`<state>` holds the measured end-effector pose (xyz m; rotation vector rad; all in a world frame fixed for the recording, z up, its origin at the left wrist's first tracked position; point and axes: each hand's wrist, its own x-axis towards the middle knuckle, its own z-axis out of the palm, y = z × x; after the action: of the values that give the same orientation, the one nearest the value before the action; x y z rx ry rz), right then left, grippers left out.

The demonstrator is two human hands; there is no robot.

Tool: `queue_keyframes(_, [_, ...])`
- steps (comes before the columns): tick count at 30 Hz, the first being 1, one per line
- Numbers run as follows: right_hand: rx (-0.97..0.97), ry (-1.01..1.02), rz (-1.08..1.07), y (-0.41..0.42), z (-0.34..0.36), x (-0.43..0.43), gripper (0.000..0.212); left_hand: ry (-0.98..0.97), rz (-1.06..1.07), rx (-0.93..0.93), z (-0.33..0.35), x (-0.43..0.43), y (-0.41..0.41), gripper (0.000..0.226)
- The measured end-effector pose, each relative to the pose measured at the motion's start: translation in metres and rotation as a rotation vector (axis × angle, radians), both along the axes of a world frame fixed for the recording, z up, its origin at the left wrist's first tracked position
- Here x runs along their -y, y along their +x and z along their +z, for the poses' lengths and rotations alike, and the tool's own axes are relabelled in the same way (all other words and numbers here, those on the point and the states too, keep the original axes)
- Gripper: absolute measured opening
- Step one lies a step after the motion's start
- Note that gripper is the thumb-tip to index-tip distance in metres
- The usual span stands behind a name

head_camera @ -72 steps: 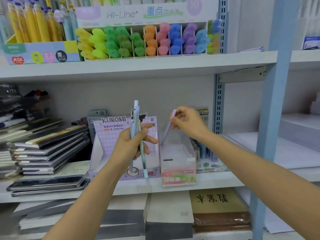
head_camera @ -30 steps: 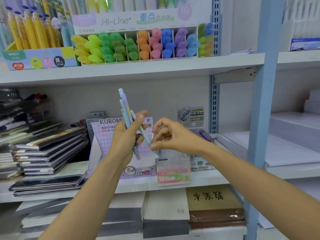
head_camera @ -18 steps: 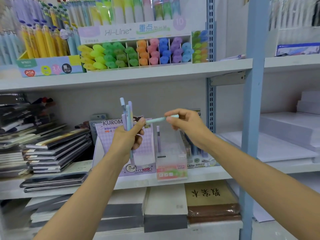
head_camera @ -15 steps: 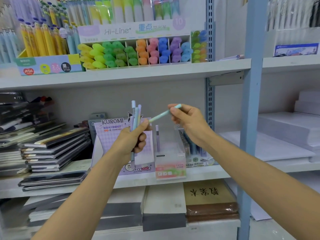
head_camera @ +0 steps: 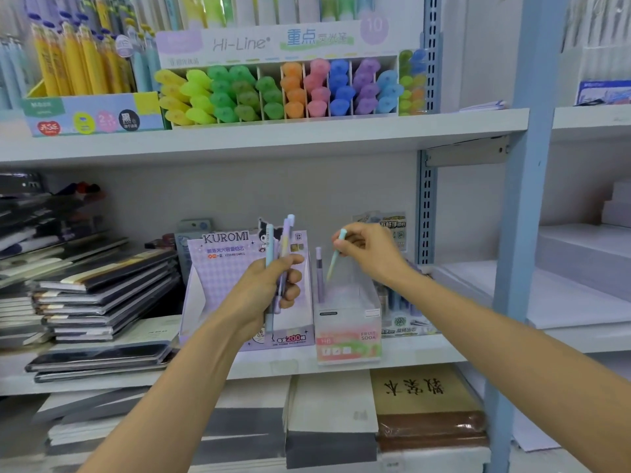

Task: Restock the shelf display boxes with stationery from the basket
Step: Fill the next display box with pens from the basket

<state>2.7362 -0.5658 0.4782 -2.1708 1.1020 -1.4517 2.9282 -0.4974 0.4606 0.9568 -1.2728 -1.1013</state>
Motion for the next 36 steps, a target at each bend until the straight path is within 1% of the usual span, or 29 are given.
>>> queue_keyframes(2, [-0.132, -0.039, -0.024, 0.004, -0.003, 0.005, 0.012, -0.036, -0.016, -0.016, -0.004, 0.0, 0.004, 0.024])
queue_keyframes(4, [-0.204, -0.062, -0.042, 0.004, -0.003, 0.009, 0.014, -0.061, -0.014, -0.025, -0.006, 0.001, 0.006, 0.025])
queue_keyframes(8, [-0.221, -0.05, -0.031, 0.003, -0.002, 0.014, 0.011, -0.118, -0.01, -0.003, -0.009, 0.003, 0.007, 0.027])
queue_keyframes(12, [-0.192, -0.122, -0.101, 0.007, -0.007, 0.015, 0.023, -0.146, -0.038, 0.015, -0.011, 0.003, 0.004, 0.028])
queue_keyframes(15, [-0.207, -0.188, -0.155, 0.008, -0.008, 0.017, 0.017, -0.159, -0.057, 0.029, -0.013, 0.002, 0.002, 0.029])
queue_keyframes(18, [-0.3, -0.244, -0.239, 0.008, -0.009, 0.018, 0.012, -0.157, -0.063, 0.025, -0.013, 0.001, 0.002, 0.03])
queue_keyframes(22, [-0.438, -0.133, -0.275, 0.006, -0.005, 0.015, 0.021, -0.155, -0.074, 0.043, -0.012, 0.0, 0.001, 0.03])
queue_keyframes(24, [-0.453, -0.072, -0.252, 0.004, 0.0, 0.01, 0.028, -0.158, -0.085, 0.061, -0.012, -0.002, 0.0, 0.03])
queue_keyframes(25, [-0.396, -0.06, -0.222, 0.003, 0.003, 0.005, 0.031, -0.16, -0.092, 0.07, -0.011, -0.004, -0.001, 0.03])
queue_keyframes(26, [-0.287, -0.048, -0.165, 0.003, 0.006, -0.001, 0.033, -0.164, -0.099, 0.078, -0.011, -0.005, -0.002, 0.029])
queue_keyframes(27, [-0.147, -0.022, -0.072, 0.002, 0.01, -0.008, 0.034, -0.169, -0.107, 0.085, -0.01, -0.007, -0.003, 0.028])
queue_keyframes(29, [0.106, 0.116, 0.19, 0.003, 0.018, -0.023, 0.035, -0.18, -0.115, 0.106, -0.009, -0.009, -0.007, 0.027])
queue_keyframes(30, [0.167, 0.18, 0.298, 0.003, 0.02, -0.029, 0.034, -0.188, -0.115, 0.123, -0.009, -0.009, -0.008, 0.027])
queue_keyframes(31, [0.177, 0.196, 0.359, 0.005, 0.022, -0.035, 0.03, -0.195, -0.114, 0.144, -0.008, -0.01, -0.01, 0.027])
queue_keyframes(34, [0.198, 0.162, 0.397, 0.007, 0.021, -0.044, 0.018, -0.202, -0.133, 0.183, -0.006, -0.015, -0.016, 0.027])
queue_keyframes(36, [0.296, 0.172, 0.386, 0.002, 0.023, -0.045, 0.016, -0.172, -0.123, 0.139, -0.004, -0.017, -0.018, 0.026])
